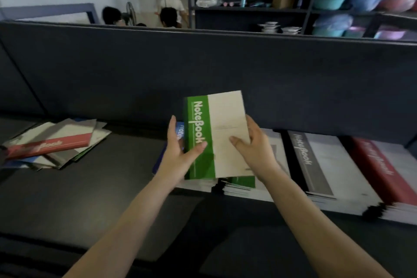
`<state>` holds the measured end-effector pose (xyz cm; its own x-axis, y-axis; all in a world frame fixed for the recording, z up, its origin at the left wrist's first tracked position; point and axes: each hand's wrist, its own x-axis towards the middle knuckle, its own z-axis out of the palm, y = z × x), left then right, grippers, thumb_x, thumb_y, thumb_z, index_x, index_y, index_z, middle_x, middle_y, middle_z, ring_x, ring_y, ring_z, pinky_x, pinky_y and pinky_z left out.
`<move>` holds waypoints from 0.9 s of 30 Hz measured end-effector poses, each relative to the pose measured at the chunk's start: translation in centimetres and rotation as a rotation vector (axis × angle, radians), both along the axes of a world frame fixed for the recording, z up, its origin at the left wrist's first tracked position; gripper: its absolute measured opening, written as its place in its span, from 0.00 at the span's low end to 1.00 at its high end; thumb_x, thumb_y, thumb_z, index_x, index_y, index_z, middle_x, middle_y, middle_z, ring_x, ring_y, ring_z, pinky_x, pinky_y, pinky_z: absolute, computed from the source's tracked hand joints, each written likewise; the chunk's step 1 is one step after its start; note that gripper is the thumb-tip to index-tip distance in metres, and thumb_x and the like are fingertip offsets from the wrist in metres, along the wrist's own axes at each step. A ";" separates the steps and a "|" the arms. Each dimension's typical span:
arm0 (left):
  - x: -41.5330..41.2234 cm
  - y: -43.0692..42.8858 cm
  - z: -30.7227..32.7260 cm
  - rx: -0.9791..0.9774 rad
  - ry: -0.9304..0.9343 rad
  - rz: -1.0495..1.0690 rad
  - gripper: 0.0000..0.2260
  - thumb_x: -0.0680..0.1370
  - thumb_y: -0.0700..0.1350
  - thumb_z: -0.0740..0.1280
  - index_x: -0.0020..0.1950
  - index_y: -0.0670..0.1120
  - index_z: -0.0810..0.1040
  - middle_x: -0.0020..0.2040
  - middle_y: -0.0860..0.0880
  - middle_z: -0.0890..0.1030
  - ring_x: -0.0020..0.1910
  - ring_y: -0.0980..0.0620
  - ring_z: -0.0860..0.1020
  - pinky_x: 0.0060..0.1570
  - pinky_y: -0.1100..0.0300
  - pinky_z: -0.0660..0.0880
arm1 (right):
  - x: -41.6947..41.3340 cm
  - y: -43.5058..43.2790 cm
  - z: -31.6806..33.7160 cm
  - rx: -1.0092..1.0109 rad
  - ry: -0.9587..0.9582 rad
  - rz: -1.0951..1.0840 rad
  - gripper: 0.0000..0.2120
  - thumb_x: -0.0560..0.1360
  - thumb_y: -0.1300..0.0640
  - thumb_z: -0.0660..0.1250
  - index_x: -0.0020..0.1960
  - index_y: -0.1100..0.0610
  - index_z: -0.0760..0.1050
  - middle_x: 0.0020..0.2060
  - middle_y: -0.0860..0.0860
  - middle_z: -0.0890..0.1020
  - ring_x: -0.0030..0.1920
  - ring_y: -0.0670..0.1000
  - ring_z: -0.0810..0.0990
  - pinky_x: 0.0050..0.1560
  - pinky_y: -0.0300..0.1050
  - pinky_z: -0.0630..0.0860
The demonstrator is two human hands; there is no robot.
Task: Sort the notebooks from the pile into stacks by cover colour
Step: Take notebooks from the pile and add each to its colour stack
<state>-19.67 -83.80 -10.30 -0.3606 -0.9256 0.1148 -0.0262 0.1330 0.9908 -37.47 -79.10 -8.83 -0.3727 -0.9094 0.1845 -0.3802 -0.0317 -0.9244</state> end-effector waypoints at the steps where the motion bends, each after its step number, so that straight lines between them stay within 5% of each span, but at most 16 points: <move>1: -1.1 0.3 -0.1 0.022 -0.042 -0.062 0.47 0.72 0.46 0.71 0.77 0.57 0.39 0.67 0.54 0.70 0.57 0.63 0.76 0.52 0.67 0.76 | -1.4 0.5 -0.2 0.008 0.024 -0.052 0.24 0.76 0.60 0.66 0.70 0.49 0.66 0.57 0.46 0.80 0.56 0.49 0.78 0.51 0.47 0.78; 4: -3.8 1.7 -0.4 0.030 -0.205 -0.207 0.53 0.66 0.55 0.72 0.77 0.55 0.35 0.76 0.54 0.56 0.72 0.52 0.65 0.70 0.53 0.65 | -5.0 1.8 -1.3 0.123 0.120 -0.173 0.28 0.76 0.59 0.65 0.74 0.51 0.62 0.58 0.48 0.79 0.51 0.48 0.78 0.38 0.38 0.73; 8: -5.9 2.6 -1.3 -0.076 -0.312 -0.311 0.38 0.74 0.44 0.72 0.68 0.66 0.48 0.61 0.70 0.62 0.59 0.71 0.68 0.57 0.78 0.63 | -7.0 3.2 -2.9 0.310 0.279 -0.244 0.33 0.77 0.59 0.65 0.77 0.55 0.54 0.64 0.55 0.75 0.45 0.51 0.78 0.29 0.35 0.68; 10: -6.6 2.5 -1.7 -0.140 -0.356 -0.318 0.35 0.74 0.43 0.72 0.60 0.71 0.52 0.60 0.66 0.69 0.59 0.67 0.70 0.59 0.72 0.67 | -6.8 3.8 -3.2 0.393 0.339 -0.228 0.35 0.78 0.58 0.65 0.78 0.56 0.49 0.72 0.57 0.65 0.56 0.56 0.77 0.37 0.37 0.73; 12: -7.1 2.4 -2.0 -0.174 -0.391 -0.290 0.36 0.72 0.44 0.74 0.61 0.71 0.53 0.64 0.59 0.71 0.62 0.59 0.72 0.63 0.59 0.69 | -6.3 4.2 -3.2 0.448 0.399 -0.193 0.35 0.79 0.58 0.63 0.78 0.57 0.47 0.76 0.55 0.55 0.69 0.56 0.67 0.51 0.37 0.70; 13: -7.3 2.5 -2.0 -0.188 -0.399 -0.282 0.36 0.72 0.45 0.75 0.64 0.69 0.55 0.65 0.56 0.72 0.63 0.56 0.73 0.63 0.55 0.70 | -6.1 4.3 -3.2 0.466 0.415 -0.177 0.34 0.80 0.57 0.62 0.78 0.57 0.46 0.77 0.54 0.52 0.72 0.55 0.63 0.50 0.35 0.68; 18: -7.9 2.9 -2.3 -0.224 -0.418 -0.254 0.37 0.71 0.42 0.75 0.68 0.61 0.55 0.63 0.53 0.73 0.60 0.54 0.73 0.56 0.61 0.70 | -6.2 3.7 -3.3 0.526 0.411 -0.166 0.30 0.80 0.54 0.61 0.78 0.57 0.51 0.77 0.53 0.52 0.70 0.55 0.66 0.41 0.34 0.67; 24: -8.7 2.8 -2.2 -0.175 -0.432 -0.256 0.44 0.70 0.45 0.76 0.77 0.53 0.53 0.71 0.50 0.66 0.69 0.50 0.66 0.68 0.50 0.66 | -6.0 2.6 -3.3 0.517 0.361 -0.179 0.26 0.81 0.58 0.59 0.77 0.57 0.55 0.77 0.55 0.50 0.67 0.58 0.70 0.47 0.39 0.67; 27: -8.6 2.7 -1.7 -0.115 -0.457 -0.291 0.47 0.71 0.47 0.76 0.79 0.51 0.47 0.75 0.48 0.59 0.73 0.48 0.62 0.71 0.52 0.62 | -6.2 2.3 -2.8 0.514 0.340 -0.159 0.26 0.81 0.57 0.58 0.77 0.57 0.54 0.77 0.54 0.51 0.61 0.59 0.75 0.42 0.40 0.71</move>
